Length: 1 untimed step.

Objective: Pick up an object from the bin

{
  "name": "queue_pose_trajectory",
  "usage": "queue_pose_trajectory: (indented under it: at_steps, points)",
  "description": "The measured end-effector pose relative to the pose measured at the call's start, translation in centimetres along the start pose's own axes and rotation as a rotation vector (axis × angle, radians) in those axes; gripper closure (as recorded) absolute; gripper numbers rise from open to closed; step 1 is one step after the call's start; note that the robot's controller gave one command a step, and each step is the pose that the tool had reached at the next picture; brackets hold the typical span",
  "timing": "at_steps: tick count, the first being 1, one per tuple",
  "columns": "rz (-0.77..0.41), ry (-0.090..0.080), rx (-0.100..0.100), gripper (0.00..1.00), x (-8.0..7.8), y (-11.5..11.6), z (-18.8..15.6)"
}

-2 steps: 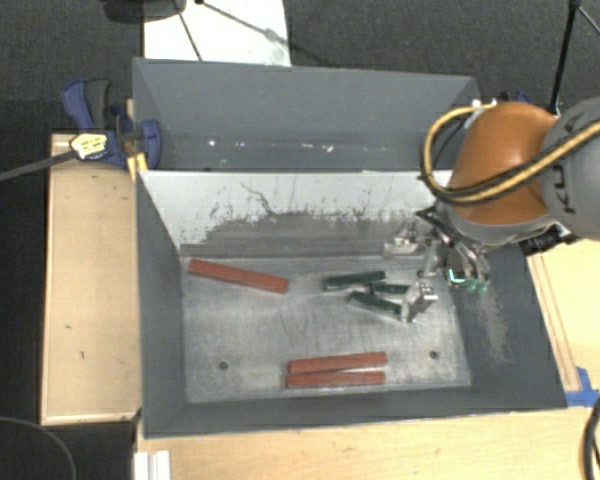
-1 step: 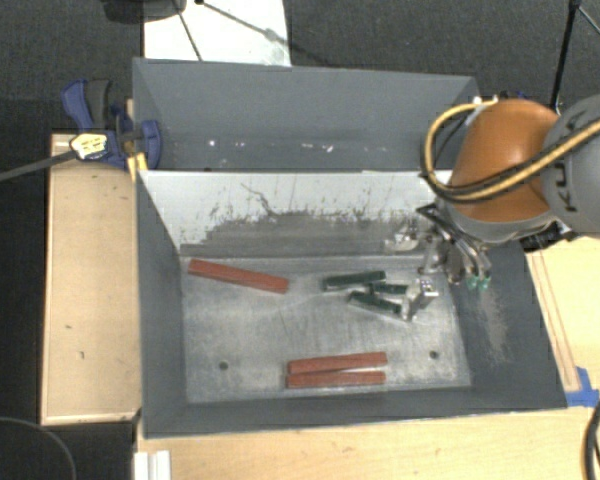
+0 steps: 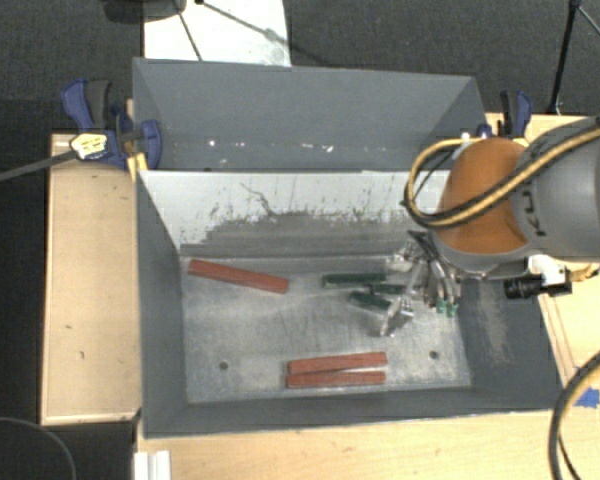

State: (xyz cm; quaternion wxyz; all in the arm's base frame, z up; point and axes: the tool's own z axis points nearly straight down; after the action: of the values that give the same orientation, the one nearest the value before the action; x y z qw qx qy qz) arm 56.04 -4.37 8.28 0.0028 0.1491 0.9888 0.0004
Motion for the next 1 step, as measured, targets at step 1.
queue_pose_trajectory:
  at_steps: [1]
  points:
    - [-0.007, 0.004, 0.002, 0.00, -0.03, 0.14, -1.38]
